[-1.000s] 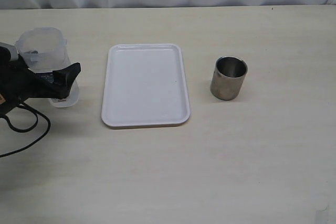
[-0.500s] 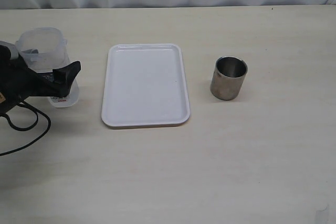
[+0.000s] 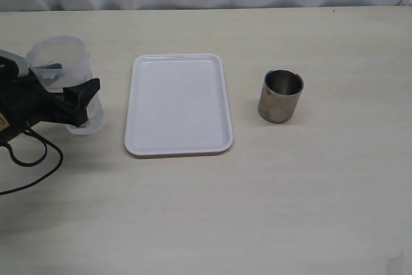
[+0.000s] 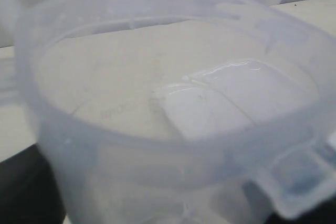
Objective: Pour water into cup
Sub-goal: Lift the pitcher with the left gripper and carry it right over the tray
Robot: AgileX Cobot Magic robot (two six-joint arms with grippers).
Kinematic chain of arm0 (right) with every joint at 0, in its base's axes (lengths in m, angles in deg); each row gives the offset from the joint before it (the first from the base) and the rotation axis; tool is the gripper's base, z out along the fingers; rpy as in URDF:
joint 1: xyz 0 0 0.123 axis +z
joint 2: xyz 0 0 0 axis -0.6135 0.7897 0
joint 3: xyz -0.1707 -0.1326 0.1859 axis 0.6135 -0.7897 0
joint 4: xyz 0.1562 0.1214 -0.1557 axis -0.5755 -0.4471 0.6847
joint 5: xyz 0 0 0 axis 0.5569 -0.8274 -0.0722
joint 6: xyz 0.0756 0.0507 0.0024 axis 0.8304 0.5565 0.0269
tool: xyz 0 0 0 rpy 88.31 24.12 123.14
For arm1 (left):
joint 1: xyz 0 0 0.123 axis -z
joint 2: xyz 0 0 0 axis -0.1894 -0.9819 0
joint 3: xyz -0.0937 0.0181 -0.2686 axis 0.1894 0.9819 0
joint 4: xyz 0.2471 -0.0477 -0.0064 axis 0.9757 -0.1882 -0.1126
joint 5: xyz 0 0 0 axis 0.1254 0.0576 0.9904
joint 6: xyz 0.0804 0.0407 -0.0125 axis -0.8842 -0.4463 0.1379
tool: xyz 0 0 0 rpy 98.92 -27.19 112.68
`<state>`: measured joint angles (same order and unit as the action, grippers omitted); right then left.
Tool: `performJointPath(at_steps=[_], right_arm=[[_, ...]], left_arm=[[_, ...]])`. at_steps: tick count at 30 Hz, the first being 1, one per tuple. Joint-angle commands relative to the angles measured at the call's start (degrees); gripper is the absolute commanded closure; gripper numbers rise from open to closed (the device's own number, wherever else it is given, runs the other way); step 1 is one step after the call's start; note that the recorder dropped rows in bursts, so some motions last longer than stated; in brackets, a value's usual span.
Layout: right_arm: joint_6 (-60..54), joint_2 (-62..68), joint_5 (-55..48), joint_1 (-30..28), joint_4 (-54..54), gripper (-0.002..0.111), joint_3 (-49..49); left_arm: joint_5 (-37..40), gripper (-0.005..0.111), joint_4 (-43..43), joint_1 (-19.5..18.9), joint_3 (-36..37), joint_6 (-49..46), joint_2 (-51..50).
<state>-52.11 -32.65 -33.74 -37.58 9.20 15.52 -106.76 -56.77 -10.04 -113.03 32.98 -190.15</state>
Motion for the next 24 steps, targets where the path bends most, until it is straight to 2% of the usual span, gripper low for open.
performJointPath(at_steps=[1, 4, 7, 12, 14, 17, 24], right_arm=[[0.27, -0.26, -0.10, -0.15, -1.59, 0.104, -0.22], [0.27, -0.26, 0.97, -0.15, -1.58, 0.101, -0.22], [0.94, -0.26, 2.00, -0.15, -1.58, 0.086, -0.22], [1.80, -0.26, 2.49, -0.15, -1.49, 0.042, -0.22], [1.80, -0.26, 2.47, -0.15, -1.32, 0.031, -0.22], [1.68, -0.26, 2.47, -0.15, -0.78, 0.027, -0.22], [1.68, -0.26, 2.47, -0.15, -0.05, 0.027, -0.22]], left_arm=[[-0.63, 0.107, 0.70, 0.47, -0.33, 0.29, -0.21], [-0.63, 0.107, 1.16, 0.47, -0.84, 0.47, -0.21], [-0.63, 0.107, 2.64, 0.47, -1.48, 0.84, -0.21], [-0.63, 0.107, 1.85, 0.47, -1.76, 1.68, -0.21], [-0.63, 0.107, 2.57, 0.47, -2.29, 2.16, -0.21], [-0.63, 0.107, 2.60, 0.47, -2.96, 3.42, -0.21], [-0.63, 0.107, 2.58, 0.47, -5.06, 5.16, 0.04]])
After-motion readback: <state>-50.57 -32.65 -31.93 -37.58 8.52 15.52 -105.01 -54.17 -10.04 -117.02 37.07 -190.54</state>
